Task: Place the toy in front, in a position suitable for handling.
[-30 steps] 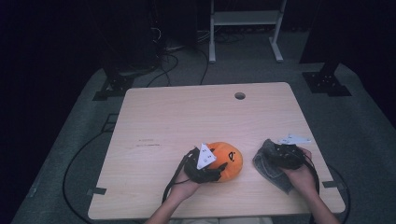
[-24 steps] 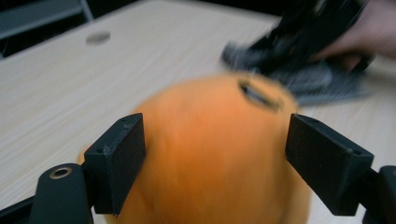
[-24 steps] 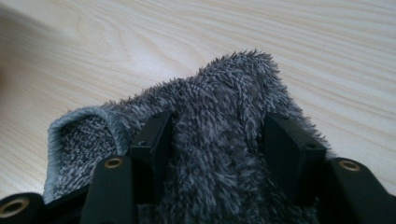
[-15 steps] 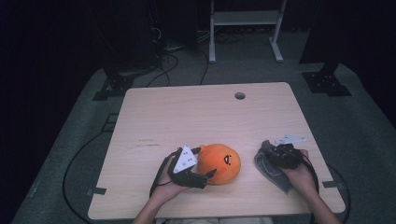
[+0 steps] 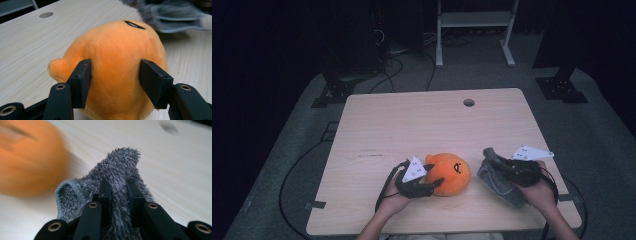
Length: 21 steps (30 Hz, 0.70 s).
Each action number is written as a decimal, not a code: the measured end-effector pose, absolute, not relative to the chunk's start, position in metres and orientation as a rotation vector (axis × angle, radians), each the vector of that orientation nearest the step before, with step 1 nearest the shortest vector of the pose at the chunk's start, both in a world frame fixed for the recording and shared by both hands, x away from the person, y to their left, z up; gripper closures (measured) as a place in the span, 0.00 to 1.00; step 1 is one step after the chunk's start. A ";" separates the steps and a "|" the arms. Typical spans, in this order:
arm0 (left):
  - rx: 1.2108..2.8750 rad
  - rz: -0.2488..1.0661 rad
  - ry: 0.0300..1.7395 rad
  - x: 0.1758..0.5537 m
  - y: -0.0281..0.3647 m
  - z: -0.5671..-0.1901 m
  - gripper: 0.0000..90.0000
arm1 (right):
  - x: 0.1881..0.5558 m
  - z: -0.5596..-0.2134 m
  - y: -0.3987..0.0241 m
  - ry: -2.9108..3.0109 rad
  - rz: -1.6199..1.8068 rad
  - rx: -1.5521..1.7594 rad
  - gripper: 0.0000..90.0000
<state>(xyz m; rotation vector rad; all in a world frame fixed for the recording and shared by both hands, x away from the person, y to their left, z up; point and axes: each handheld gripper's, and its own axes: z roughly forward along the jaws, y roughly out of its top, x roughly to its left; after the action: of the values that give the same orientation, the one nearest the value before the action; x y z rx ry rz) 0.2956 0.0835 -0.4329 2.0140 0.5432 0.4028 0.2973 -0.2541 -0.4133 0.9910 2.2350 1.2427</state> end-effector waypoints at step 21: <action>2.027 0.397 0.484 0.294 0.084 -0.436 0.39 | 0.298 -0.434 -0.206 2.297 1.227 0.876 0.83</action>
<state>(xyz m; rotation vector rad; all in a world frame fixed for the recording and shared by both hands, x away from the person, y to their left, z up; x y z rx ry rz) 0.2935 0.0841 -0.4360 2.0266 0.4835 0.3970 0.2977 -0.2062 -0.4336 0.8755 2.2973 1.2265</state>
